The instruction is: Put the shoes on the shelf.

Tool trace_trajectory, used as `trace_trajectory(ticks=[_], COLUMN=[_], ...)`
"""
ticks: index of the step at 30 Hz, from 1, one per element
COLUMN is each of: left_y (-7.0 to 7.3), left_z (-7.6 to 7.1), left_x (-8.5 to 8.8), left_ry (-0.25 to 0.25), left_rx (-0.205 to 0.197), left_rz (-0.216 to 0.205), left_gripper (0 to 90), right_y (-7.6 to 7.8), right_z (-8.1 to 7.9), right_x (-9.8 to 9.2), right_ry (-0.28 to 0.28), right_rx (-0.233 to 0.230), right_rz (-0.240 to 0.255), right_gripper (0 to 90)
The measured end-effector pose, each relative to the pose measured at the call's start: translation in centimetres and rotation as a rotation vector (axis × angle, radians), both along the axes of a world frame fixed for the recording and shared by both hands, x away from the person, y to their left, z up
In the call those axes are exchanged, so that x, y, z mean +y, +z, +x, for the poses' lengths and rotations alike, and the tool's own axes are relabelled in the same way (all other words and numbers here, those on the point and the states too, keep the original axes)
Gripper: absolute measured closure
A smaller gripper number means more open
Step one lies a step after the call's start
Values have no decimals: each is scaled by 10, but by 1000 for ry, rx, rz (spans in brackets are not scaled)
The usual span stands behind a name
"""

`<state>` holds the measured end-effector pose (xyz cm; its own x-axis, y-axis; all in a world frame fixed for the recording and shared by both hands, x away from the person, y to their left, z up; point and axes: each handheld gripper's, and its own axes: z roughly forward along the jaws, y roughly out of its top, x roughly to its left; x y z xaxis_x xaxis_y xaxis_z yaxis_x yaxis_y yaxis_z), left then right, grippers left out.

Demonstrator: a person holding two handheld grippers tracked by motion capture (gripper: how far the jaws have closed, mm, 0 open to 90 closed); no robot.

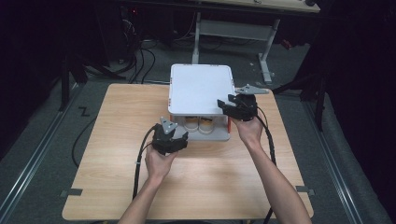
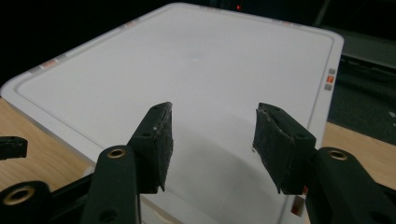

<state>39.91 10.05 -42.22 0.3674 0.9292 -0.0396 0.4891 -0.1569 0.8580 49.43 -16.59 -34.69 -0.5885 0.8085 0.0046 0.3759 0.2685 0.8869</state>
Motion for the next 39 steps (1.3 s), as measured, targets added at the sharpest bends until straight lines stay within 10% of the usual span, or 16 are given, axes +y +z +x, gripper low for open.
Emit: trace_trajectory(ticks=[21,39], left_y=[12,-13], left_z=[-29,-61], left_x=[50,75], left_ry=[-9,-24], left_rx=[9,31], left_rz=[-110,-138], left_gripper=[280,287], right_y=[-2,-58], right_z=[-58,-108], right_x=[-66,-112], right_ry=[-8,-52], right_rx=[-52,30], right_rz=[92,125], right_gripper=[463,461])
